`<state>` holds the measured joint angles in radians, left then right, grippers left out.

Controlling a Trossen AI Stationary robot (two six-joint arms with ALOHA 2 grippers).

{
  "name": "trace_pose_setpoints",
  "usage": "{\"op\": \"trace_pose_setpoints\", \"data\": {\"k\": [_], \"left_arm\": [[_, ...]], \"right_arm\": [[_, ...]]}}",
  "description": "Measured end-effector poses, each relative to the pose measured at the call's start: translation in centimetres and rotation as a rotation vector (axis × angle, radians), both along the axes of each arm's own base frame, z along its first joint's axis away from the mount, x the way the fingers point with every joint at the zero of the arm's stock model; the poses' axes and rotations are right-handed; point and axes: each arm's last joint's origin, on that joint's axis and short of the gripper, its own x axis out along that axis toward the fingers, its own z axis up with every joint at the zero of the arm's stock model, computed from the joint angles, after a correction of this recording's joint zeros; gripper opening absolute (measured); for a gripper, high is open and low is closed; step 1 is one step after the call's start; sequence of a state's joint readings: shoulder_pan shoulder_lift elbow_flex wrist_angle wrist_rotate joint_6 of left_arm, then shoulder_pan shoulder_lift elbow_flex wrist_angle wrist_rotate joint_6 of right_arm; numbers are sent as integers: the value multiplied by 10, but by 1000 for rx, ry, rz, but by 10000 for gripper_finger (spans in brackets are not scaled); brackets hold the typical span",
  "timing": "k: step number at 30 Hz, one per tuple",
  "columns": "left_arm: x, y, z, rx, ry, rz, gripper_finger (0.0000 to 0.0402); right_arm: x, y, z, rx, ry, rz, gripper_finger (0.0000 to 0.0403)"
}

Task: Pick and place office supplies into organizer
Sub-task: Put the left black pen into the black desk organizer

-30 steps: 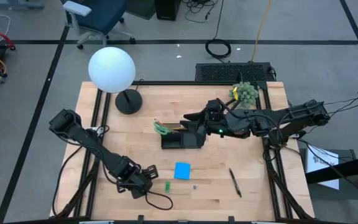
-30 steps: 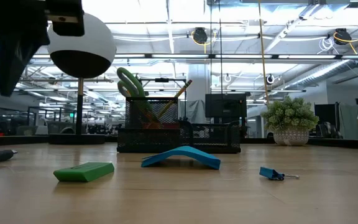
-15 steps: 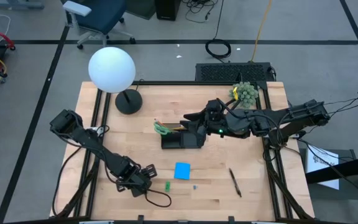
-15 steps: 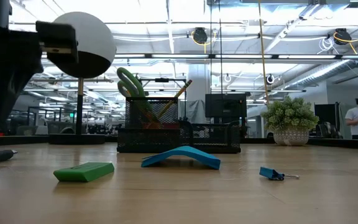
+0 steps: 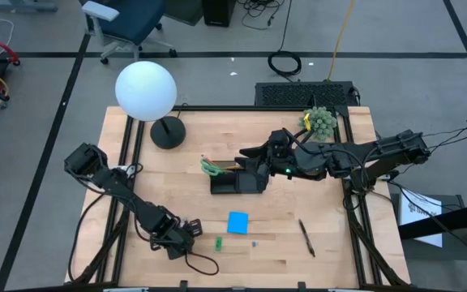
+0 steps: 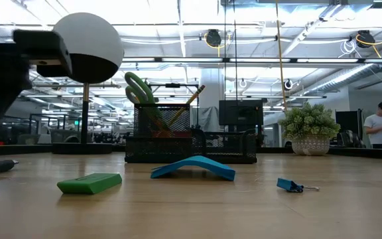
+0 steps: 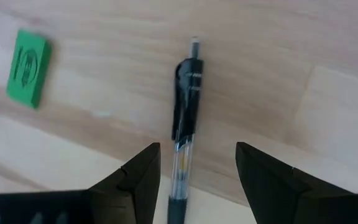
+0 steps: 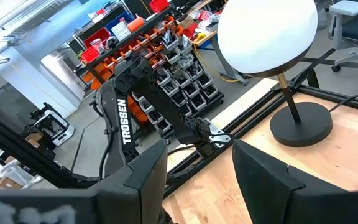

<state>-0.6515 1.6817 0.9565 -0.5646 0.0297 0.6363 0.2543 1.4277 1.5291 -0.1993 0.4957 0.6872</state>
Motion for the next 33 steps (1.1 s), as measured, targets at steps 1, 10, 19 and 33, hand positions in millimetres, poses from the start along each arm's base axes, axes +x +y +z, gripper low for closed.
{"op": "trace_pose_setpoints", "data": {"k": [1, 10, 19, 33], "left_arm": [[-1, -1, 0, 4, -4, -30, 202], [2, 3, -2, 6, 3, -112, 202], [7, 8, -2, 5, -4, -108, 202], [19, 17, -20, -7, 63, -91, 202]], "right_arm": [[0, 0, 0, 0, 0, 0, 171], [0, 0, 0, 0, 0, 0, 171], [0, 0, 0, 0, 0, 0, 171], [0, 0, 0, 0, 0, 0, 171]]}}
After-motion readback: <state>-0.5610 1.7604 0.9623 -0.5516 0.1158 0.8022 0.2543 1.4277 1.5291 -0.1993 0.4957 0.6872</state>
